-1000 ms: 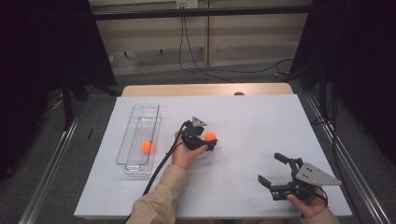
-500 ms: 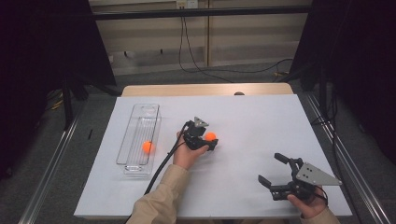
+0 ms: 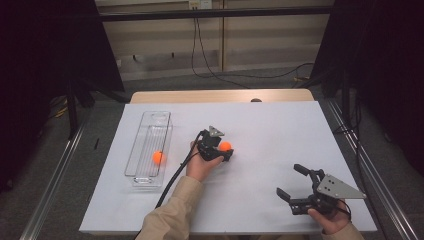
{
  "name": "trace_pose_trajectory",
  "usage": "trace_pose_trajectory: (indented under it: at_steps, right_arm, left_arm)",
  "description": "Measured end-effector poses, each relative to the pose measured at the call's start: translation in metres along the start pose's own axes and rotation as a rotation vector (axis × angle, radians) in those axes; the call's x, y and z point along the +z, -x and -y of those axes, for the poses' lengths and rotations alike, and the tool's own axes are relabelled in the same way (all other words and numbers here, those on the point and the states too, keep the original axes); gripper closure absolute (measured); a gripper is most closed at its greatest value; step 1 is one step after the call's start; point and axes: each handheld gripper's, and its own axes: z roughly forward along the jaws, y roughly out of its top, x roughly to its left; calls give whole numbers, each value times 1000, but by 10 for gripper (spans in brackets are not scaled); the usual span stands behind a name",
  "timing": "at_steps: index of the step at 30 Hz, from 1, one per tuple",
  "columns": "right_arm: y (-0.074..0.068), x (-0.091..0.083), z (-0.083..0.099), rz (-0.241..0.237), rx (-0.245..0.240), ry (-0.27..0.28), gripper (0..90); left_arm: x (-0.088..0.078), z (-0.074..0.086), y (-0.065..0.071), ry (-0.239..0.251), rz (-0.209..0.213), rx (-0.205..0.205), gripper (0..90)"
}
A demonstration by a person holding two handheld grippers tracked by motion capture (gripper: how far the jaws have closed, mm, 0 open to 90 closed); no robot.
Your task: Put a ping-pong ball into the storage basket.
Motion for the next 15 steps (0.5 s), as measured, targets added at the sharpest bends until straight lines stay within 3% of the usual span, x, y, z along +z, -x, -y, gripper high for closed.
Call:
trace_pose_trajectory:
  at_steps: [15]
  right_arm:
    - [0, 0, 0, 0, -1, 1, 43]
  left_arm:
    - [2, 0, 0, -2, 19, -2, 425]
